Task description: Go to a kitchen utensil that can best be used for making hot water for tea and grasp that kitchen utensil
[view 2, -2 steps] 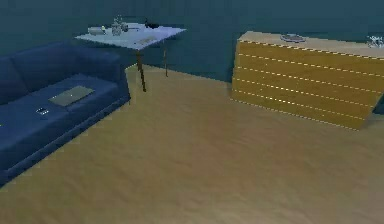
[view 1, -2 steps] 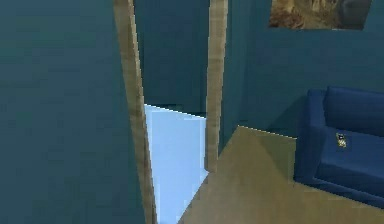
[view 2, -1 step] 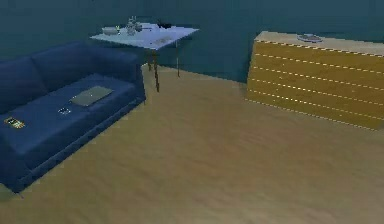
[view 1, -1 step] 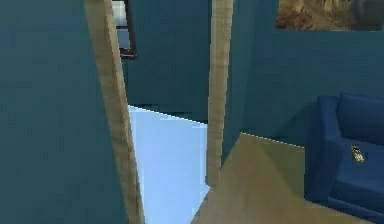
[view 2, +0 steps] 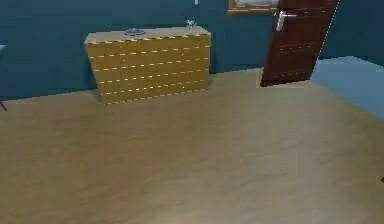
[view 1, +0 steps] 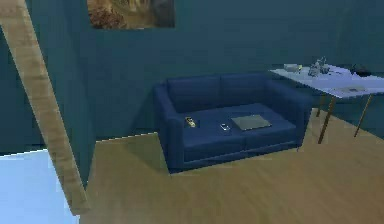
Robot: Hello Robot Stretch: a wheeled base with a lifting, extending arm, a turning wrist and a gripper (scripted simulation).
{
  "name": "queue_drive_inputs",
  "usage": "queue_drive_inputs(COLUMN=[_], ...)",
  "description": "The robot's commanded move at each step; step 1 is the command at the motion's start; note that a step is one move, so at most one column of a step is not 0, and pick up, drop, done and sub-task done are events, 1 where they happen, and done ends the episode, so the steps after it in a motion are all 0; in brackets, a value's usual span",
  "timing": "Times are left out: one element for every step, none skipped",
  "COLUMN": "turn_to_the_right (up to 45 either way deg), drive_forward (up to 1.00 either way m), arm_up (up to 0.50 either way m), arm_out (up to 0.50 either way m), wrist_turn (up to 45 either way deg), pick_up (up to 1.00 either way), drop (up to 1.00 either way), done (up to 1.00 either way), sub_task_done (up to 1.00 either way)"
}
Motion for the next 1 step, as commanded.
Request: queue_drive_inputs(turn_to_the_right=[45.0], drive_forward=[0.0], arm_up=[0.0], arm_out=[0.0], wrist_turn=[0.0], pick_up=[0.0], drop=[0.0], done=[0.0], sub_task_done=[0.0])
